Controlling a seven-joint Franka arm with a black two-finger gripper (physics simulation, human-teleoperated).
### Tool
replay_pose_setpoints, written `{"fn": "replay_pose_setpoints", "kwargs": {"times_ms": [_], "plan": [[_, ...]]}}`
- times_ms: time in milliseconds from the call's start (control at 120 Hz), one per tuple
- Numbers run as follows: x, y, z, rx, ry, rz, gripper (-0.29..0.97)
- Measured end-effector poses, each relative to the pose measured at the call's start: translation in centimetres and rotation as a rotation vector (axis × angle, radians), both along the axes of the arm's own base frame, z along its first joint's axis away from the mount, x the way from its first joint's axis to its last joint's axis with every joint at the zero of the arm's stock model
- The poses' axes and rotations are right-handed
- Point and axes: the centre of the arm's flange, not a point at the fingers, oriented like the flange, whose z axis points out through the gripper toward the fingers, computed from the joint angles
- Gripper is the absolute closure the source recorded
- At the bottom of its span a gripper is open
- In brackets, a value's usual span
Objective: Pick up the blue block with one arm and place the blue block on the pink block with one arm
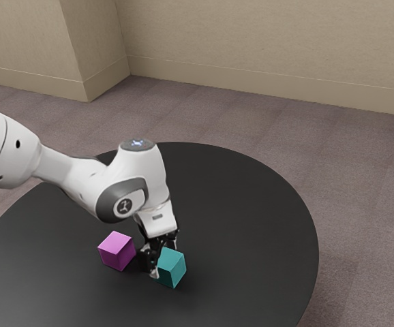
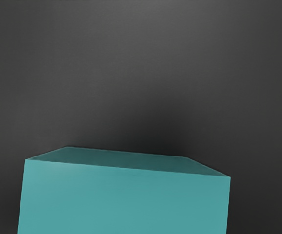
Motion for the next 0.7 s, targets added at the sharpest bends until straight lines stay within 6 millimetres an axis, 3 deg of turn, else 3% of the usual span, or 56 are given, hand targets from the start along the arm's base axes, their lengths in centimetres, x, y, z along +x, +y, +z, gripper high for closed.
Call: {"fn": "replay_pose_setpoints", "kwargs": {"times_ms": [700], "plan": [[0.19,-0.15,-0.93,0.005,-0.024,-0.124,0.0]]}}
